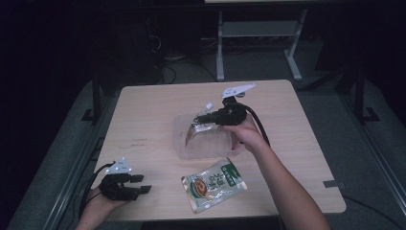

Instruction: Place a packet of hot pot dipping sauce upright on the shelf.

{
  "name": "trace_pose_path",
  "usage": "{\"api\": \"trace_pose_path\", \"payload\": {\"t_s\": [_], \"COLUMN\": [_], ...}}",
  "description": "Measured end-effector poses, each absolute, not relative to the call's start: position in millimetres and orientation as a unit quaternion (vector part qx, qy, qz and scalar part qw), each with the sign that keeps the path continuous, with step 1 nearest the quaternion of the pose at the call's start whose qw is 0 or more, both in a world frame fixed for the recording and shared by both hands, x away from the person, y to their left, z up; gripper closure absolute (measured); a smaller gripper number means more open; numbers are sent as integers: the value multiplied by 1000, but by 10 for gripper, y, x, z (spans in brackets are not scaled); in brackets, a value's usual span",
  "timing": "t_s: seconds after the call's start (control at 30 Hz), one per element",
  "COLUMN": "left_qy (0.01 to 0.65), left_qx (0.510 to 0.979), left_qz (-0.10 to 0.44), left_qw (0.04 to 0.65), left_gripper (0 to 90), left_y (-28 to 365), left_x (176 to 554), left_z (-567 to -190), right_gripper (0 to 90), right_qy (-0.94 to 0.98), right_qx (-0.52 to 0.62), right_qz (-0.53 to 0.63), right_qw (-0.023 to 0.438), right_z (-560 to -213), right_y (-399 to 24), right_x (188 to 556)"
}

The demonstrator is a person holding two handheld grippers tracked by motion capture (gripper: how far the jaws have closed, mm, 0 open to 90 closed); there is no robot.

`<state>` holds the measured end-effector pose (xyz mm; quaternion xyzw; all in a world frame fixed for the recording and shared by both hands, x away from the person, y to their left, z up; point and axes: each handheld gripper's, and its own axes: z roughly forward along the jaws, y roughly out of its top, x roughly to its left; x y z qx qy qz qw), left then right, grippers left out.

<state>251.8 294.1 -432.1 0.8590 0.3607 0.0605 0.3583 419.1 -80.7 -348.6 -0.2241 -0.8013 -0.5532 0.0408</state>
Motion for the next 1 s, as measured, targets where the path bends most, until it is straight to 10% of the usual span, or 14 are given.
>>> {"api": "trace_pose_path", "payload": {"t_s": [1.0], "left_qy": [357], "left_qx": [862], "left_qz": [57], "left_qw": [355], "left_gripper": [446], "left_y": [2931], "left_x": [2515], "left_z": [-4338], "right_gripper": [893], "right_qy": [-833], "right_qx": [-242], "right_qz": [-497], "right_qw": [18], "right_z": [-3748], "right_y": [-382], "right_x": [4259]}}
